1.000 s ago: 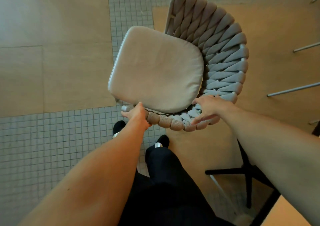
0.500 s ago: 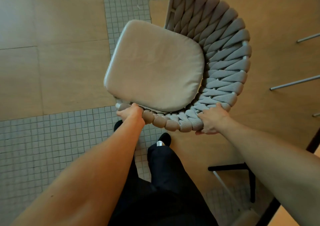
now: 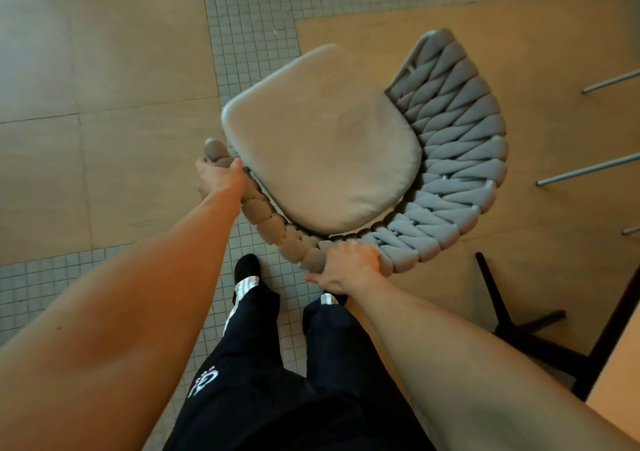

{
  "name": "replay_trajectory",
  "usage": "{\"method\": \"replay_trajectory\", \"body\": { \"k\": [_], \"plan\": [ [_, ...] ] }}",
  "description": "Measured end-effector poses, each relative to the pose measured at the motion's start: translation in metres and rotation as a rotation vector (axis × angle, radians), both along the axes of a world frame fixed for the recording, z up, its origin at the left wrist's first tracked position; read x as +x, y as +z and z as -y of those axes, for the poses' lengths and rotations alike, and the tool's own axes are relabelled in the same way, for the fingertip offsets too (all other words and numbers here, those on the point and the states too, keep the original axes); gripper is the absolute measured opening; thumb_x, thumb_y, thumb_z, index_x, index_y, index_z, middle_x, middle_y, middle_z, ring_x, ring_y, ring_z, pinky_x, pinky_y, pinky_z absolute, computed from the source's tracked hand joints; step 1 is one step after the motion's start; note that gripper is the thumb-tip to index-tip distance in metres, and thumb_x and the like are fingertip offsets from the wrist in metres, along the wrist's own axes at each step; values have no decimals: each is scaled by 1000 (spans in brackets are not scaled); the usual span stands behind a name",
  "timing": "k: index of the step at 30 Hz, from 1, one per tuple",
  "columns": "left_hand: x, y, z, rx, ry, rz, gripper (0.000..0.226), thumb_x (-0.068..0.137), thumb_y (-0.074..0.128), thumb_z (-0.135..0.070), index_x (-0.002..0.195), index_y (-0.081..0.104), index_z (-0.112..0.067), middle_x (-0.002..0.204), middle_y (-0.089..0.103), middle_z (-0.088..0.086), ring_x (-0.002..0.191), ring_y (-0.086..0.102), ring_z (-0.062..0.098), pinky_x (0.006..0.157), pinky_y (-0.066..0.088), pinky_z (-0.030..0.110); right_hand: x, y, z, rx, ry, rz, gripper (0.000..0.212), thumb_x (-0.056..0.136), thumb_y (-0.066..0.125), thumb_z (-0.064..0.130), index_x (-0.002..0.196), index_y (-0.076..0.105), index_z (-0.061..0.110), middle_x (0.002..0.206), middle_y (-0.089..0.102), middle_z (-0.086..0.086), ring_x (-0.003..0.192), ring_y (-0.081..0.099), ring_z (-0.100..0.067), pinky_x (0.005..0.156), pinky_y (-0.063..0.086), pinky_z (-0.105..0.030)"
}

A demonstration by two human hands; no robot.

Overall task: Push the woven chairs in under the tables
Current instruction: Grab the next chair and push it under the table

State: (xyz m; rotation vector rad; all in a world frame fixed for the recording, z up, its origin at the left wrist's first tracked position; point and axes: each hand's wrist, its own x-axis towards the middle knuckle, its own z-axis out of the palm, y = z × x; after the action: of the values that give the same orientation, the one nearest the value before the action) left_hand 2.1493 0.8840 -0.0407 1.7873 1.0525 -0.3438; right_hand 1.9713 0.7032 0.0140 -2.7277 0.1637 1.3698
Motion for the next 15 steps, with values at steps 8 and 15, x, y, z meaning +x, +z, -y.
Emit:
{"method": "replay_trajectory", "body": {
  "k": [8,15],
  "plan": [
    [12,60,-5,-86,-284,110,75,92,65,-16,157,29,-32,147,50,-3,119,53,13,94,48,28,44,-4,-73,80,-177,-41,87,83,48,85,133,58,14,130,61,-10,122,56,-37,100,48,-57],
    [10,50,-21,91,-582,88,80,96,63,-17,161,18,-21,168,9,-1,151,22,21,119,30,37,56,-6,-95,148,-130,87,67,95,45,72,124,61,13,124,65,-9,116,61,-32,96,50,-47]
  ]
}}
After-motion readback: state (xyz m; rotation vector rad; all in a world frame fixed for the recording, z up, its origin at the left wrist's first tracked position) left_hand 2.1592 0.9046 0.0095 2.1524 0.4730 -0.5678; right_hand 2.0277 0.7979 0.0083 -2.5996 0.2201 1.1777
